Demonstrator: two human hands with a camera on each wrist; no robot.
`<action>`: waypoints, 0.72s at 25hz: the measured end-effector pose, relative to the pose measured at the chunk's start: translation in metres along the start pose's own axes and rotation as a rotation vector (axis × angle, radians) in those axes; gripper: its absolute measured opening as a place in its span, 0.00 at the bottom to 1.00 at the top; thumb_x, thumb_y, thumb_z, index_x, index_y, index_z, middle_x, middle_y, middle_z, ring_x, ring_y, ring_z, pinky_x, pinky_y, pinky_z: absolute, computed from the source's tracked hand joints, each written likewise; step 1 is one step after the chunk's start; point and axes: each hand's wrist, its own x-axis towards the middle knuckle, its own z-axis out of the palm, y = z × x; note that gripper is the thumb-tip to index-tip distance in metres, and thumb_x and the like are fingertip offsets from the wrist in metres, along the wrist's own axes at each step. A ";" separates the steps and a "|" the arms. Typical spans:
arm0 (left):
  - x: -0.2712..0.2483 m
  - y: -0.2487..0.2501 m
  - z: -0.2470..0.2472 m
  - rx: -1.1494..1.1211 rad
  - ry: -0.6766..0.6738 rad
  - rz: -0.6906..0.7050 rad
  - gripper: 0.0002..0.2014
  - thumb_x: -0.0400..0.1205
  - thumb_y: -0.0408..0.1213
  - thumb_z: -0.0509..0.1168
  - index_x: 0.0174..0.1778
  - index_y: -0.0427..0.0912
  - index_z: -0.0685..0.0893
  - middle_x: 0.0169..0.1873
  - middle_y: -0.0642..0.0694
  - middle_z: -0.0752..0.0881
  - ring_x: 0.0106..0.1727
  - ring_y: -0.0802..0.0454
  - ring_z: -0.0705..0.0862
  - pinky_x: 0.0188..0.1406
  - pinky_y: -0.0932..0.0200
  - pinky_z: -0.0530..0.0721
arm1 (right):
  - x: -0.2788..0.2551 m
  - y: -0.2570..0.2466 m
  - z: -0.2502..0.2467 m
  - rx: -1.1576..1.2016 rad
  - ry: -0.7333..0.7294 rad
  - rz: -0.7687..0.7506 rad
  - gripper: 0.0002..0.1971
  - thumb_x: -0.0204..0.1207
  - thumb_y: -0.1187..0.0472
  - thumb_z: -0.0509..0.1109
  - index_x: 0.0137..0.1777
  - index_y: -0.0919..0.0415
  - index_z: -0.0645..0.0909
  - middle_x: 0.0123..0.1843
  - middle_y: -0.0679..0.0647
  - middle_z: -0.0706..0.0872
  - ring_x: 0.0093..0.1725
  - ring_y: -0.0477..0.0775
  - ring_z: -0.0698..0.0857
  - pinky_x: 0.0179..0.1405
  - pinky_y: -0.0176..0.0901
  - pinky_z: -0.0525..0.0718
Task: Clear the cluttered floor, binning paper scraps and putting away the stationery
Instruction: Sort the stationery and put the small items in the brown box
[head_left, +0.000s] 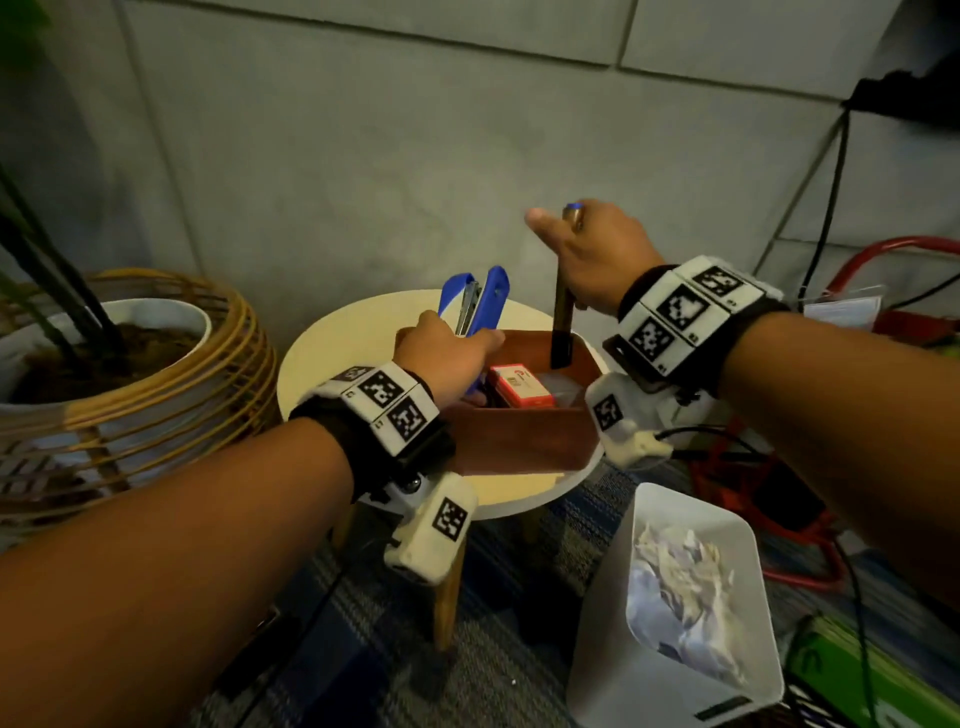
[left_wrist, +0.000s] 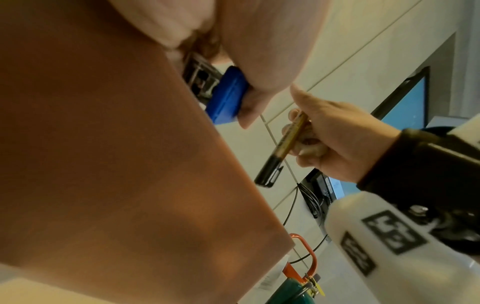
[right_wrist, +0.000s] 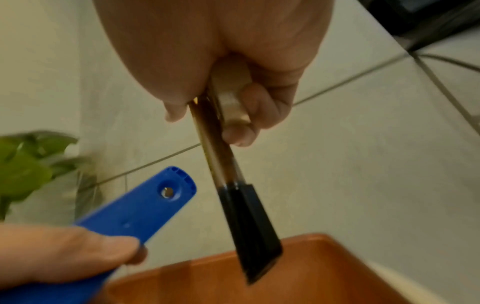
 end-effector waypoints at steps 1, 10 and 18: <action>-0.001 -0.002 0.000 0.028 0.025 0.020 0.30 0.68 0.56 0.71 0.59 0.44 0.71 0.48 0.39 0.85 0.35 0.42 0.90 0.38 0.45 0.91 | 0.003 0.001 0.004 -0.080 0.010 -0.041 0.22 0.78 0.36 0.62 0.36 0.55 0.70 0.32 0.53 0.79 0.34 0.57 0.80 0.36 0.44 0.73; -0.013 -0.004 0.006 0.062 0.283 0.180 0.30 0.77 0.38 0.68 0.73 0.46 0.63 0.55 0.43 0.81 0.47 0.46 0.83 0.40 0.57 0.82 | 0.002 0.051 0.058 -0.724 -0.480 -0.077 0.12 0.67 0.44 0.68 0.40 0.52 0.78 0.30 0.48 0.81 0.35 0.55 0.85 0.46 0.53 0.88; -0.023 -0.009 0.007 0.169 0.313 0.341 0.40 0.72 0.27 0.74 0.72 0.59 0.60 0.65 0.47 0.72 0.65 0.45 0.72 0.55 0.55 0.75 | -0.010 0.047 0.053 -0.430 -0.318 0.001 0.21 0.64 0.50 0.70 0.57 0.48 0.71 0.52 0.52 0.74 0.44 0.59 0.80 0.48 0.51 0.83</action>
